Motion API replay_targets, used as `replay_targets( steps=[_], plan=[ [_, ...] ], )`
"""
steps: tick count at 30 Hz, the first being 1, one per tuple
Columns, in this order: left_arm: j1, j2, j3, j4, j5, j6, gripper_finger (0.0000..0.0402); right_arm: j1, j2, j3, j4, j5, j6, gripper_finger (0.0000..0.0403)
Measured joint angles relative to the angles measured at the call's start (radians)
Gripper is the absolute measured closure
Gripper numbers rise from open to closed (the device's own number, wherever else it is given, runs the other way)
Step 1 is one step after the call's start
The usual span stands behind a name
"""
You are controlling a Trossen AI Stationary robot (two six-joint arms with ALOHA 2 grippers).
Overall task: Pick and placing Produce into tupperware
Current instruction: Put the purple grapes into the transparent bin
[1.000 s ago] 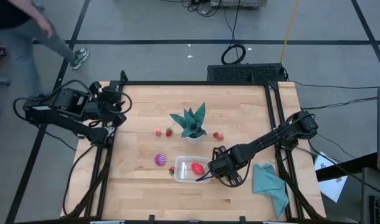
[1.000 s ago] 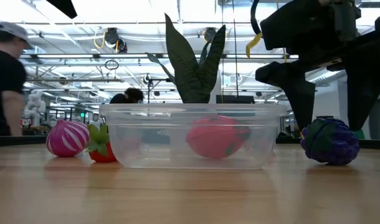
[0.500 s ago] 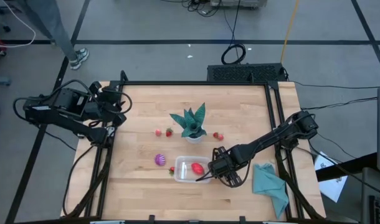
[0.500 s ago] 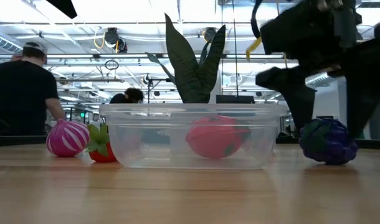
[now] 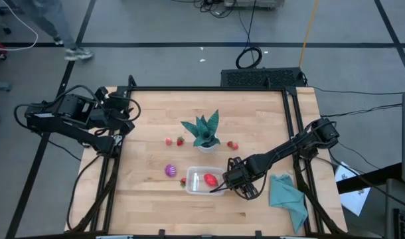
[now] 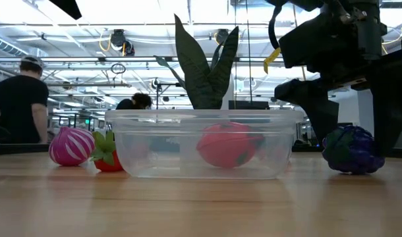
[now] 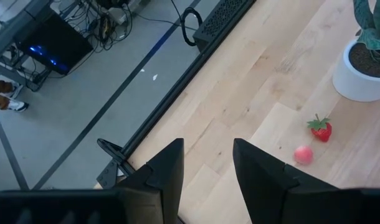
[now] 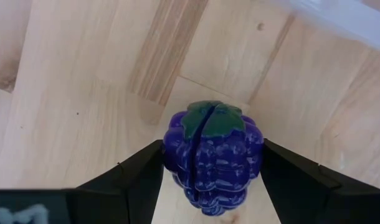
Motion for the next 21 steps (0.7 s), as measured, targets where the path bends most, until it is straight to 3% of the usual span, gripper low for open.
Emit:
replay_targets(
  steps=[12,21],
  plan=[
    [0.0,0.0,0.0,0.0,-0.001,0.0,0.0256,-0.011,0.0,0.0,0.001,-0.001,0.007,0.0189],
    [0.0,0.0,0.0,0.0,-0.001,0.0,0.0256,-0.018,0.0,0.015,-0.021,0.001,0.007,0.0181]
  ],
)
